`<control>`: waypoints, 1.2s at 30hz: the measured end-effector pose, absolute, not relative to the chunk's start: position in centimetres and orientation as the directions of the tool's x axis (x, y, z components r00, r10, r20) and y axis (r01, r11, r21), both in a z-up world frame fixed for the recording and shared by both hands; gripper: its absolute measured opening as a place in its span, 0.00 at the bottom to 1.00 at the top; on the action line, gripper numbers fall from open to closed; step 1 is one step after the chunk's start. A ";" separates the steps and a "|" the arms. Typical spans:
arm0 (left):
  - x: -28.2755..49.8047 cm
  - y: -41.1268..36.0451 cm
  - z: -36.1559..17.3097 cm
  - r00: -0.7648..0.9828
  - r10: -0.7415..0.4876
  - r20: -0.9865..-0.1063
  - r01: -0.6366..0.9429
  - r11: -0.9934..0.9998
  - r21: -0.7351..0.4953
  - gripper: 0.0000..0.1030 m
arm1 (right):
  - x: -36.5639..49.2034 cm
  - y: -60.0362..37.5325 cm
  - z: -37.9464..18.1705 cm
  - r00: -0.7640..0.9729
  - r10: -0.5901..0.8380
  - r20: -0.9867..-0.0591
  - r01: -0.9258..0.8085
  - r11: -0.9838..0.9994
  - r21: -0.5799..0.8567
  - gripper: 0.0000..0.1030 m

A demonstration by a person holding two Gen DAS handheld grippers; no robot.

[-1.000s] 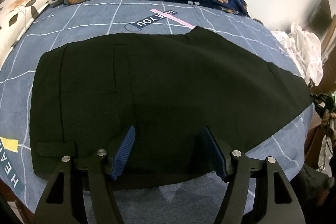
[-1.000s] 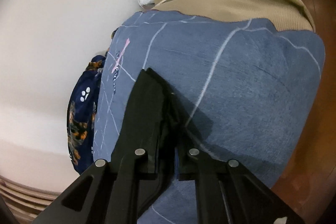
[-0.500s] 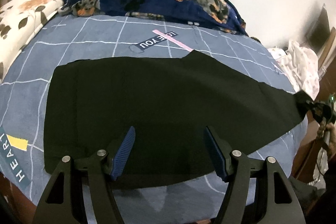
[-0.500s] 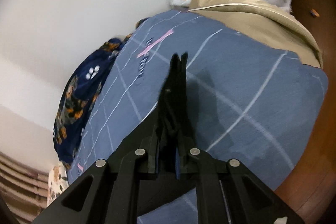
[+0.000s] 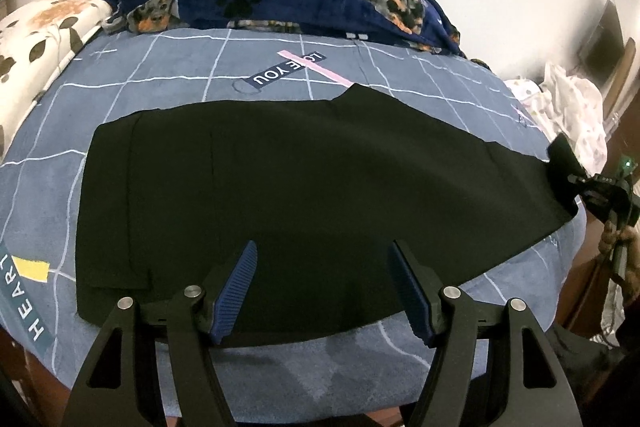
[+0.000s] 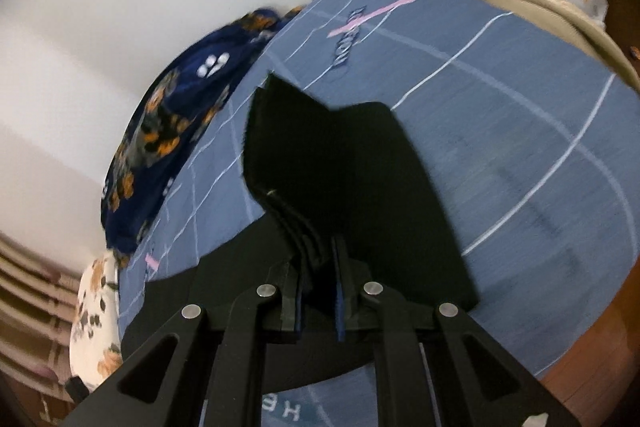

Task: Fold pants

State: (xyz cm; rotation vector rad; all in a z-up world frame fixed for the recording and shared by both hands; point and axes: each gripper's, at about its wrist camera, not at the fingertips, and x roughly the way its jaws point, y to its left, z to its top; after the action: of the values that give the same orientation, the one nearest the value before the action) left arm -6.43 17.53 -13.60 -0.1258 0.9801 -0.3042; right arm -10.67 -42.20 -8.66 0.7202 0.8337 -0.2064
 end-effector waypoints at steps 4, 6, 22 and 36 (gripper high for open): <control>-6.7 17.4 -13.6 0.525 -0.304 -0.795 0.204 0.952 -0.230 0.70 | -10.0 -40.0 -9.6 0.640 0.119 -0.759 0.413 0.780 0.470 0.11; -6.7 17.4 -13.6 0.529 -0.295 -0.796 0.207 0.954 -0.216 0.70 | -9.7 -39.1 -10.3 0.628 0.128 -0.768 0.408 0.786 0.465 0.11; -6.6 17.7 -14.4 0.504 -0.290 -0.813 0.178 0.957 -0.231 0.70 | -8.1 -33.9 -11.6 0.567 0.157 -0.809 0.317 0.865 0.390 0.11; -6.2 18.2 -15.3 0.482 -0.273 -0.832 0.155 0.962 -0.225 0.70 | -7.7 -32.1 -11.3 0.548 0.166 -0.820 0.285 0.884 0.370 0.12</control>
State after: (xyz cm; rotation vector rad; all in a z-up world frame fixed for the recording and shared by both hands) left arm -6.15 18.19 -15.28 -0.1252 1.0359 -0.2618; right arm -7.75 -32.10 -11.32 0.5014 1.0002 -0.0737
